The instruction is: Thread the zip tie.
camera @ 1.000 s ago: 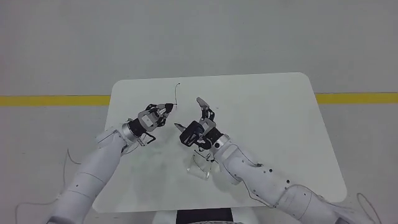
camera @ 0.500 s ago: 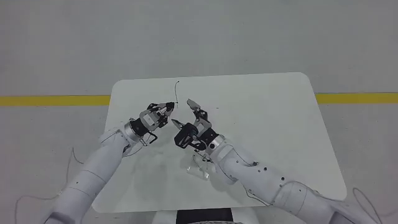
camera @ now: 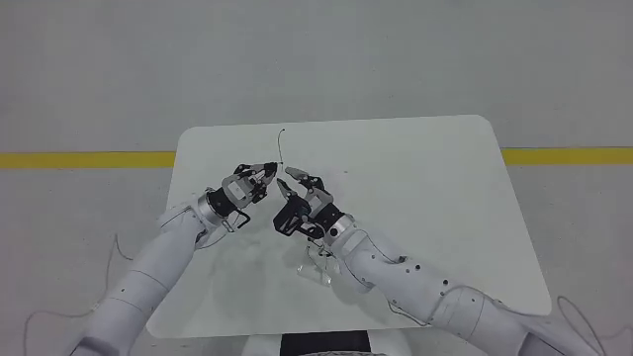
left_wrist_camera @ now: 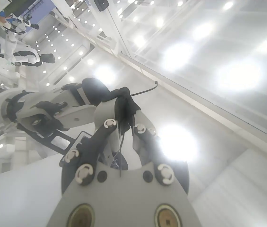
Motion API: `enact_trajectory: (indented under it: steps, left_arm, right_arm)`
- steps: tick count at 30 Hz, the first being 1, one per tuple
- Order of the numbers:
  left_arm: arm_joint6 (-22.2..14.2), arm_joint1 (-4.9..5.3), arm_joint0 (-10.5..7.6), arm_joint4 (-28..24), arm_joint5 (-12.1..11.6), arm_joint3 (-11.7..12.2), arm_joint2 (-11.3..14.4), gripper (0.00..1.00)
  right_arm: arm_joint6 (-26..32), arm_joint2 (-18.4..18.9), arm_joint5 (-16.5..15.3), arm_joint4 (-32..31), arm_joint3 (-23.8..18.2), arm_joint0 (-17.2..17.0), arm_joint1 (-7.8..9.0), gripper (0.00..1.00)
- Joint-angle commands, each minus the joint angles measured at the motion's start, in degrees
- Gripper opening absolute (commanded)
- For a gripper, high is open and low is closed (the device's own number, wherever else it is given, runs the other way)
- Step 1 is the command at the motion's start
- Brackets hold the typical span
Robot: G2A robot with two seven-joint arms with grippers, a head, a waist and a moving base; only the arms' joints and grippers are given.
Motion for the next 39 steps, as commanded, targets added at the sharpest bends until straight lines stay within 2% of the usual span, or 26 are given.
enact_trajectory:
  steps: [1,11,21,39]
  left_arm:
    - [0.0,0.0,0.0,0.0,0.0,0.0,0.0,0.0]
    - [0.0,0.0,0.0,0.0,0.0,0.0,0.0,0.0]
    - [0.0,0.0,0.0,0.0,0.0,0.0,0.0,0.0]
    - [0.0,0.0,0.0,0.0,0.0,0.0,0.0,0.0]
  right_arm:
    - [-0.01,-0.06,0.0,0.0,0.09,0.12,-0.06,0.23]
    - [0.16,-0.24,0.0,0.0,0.51,0.58,-0.41,0.22]
    - [0.67,-0.44,0.0,0.0,1.08,1.26,-0.98,0.16]
    - [1.26,-0.54,0.0,0.0,1.84,1.62,-1.63,0.17]
